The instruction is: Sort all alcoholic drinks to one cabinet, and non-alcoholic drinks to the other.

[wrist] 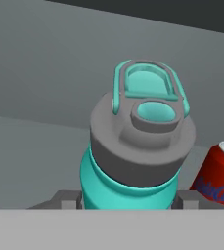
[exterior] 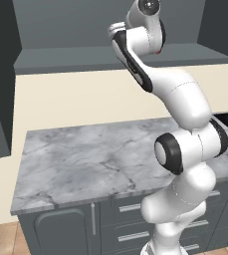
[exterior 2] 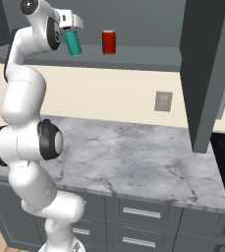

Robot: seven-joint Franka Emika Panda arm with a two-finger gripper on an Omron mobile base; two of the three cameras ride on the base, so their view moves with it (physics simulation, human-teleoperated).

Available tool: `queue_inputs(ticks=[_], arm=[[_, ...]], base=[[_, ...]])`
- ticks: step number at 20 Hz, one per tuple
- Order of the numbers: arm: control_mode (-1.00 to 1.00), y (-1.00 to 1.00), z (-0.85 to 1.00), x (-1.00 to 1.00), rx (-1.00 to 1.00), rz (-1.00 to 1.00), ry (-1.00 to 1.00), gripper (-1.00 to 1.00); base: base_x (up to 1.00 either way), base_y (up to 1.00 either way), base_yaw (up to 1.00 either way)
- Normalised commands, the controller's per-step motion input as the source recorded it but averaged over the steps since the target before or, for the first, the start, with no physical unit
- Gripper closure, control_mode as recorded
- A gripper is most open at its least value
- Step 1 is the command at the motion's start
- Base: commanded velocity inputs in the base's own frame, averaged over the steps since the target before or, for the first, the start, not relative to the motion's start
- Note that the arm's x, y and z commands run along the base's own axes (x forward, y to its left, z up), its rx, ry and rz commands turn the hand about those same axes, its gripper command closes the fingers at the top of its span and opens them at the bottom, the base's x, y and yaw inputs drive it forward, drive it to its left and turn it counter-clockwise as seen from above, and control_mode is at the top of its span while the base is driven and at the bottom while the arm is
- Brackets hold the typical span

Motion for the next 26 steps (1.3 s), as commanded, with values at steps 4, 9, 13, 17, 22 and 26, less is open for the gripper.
queue_inputs(ticks=[4, 9, 13, 17, 22, 26], arm=[[-1.00, -0.04, -0.16, 0.23, 0.00, 0.00, -0.01, -1.00], [-1.00, -0.11, -0.06, 0.09, 0.00, 0.01, -0.01, -1.00], [-1.00, -0.05, 0.00, 0.07, 0.00, 0.01, 0.00, -1.00], [-1.00, 0.00, 0.00, 0.05, 0.00, 0.00, 0.00, -1.00], [-1.00, -0.08, 0.00, 0.03, 0.00, 0.00, 0.00, -1.00], [-1.00, -0.14, 0.00, 0.15, 0.00, 0.00, 0.00, -1.00]], base=[[0.00, 0.00, 0.00], [0.00, 0.00, 0.00], [0.00, 0.00, 0.00], [0.00, 0.00, 0.00], [0.00, 0.00, 0.00], [0.00, 0.00, 0.00]])
